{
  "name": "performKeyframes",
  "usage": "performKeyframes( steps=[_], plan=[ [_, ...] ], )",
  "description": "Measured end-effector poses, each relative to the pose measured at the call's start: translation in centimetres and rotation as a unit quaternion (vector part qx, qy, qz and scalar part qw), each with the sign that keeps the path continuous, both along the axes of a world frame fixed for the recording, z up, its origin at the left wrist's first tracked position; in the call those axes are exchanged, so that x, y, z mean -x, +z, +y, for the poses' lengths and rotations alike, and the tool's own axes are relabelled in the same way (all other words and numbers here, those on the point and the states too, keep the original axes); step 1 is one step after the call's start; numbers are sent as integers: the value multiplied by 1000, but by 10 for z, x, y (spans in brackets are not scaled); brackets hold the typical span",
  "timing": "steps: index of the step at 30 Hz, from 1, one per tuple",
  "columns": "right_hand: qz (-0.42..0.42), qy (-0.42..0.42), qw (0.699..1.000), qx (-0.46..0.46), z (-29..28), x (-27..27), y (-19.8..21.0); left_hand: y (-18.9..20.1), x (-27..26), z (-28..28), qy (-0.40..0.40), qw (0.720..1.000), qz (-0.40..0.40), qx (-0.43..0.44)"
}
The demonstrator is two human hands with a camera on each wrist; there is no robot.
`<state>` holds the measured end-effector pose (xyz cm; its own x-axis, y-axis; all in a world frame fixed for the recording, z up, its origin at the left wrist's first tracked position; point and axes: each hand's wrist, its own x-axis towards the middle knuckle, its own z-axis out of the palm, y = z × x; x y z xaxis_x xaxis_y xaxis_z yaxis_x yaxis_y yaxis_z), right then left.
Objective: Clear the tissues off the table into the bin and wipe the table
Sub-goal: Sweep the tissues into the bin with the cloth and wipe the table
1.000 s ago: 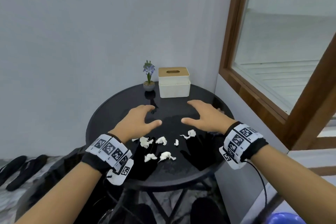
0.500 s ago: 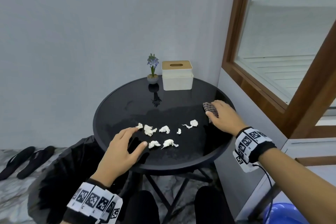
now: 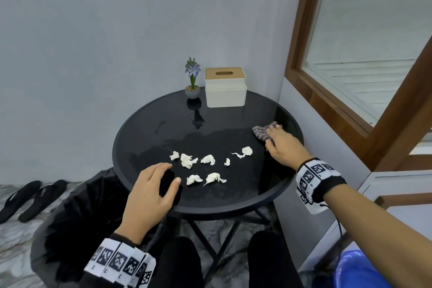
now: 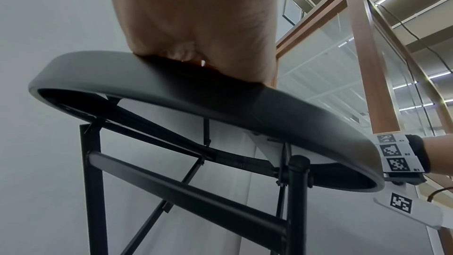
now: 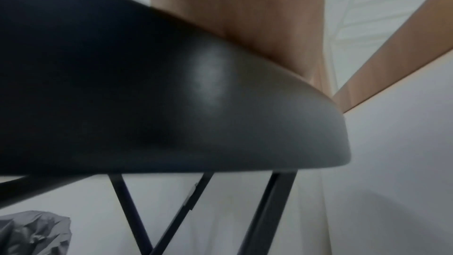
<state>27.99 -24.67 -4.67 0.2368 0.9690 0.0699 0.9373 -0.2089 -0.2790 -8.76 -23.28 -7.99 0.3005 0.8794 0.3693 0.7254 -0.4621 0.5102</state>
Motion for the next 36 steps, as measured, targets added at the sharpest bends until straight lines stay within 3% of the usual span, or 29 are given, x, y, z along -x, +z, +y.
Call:
performKeyframes(
  steps=[14, 17, 21, 24, 28, 32, 36],
  plan=[
    [88, 87, 987, -100, -17, 96, -9, -2, -3, -2, 21, 1000, -1, -7],
    [142, 94, 979, -115, -14, 118, -11, -3, -2, -2, 15, 1000, -3, -6],
    [276, 69, 948, -142, -13, 129, -4, -4, 0, 0, 10, 1000, -3, -8],
    [292, 24, 937, -191, -15, 116, 10, -3, 2, 0, 8, 1000, -4, -6],
    [220, 27, 951, -217, -28, 88, 24, -3, 5, 2, 8, 1000, -6, 4],
    [50, 55, 989, -125, -38, 78, 5, -3, 3, 2, 10, 1000, -8, 0],
    [-44, 62, 994, -79, -48, 88, -19, -3, 5, 1, 9, 1000, -7, -4]
  ],
)
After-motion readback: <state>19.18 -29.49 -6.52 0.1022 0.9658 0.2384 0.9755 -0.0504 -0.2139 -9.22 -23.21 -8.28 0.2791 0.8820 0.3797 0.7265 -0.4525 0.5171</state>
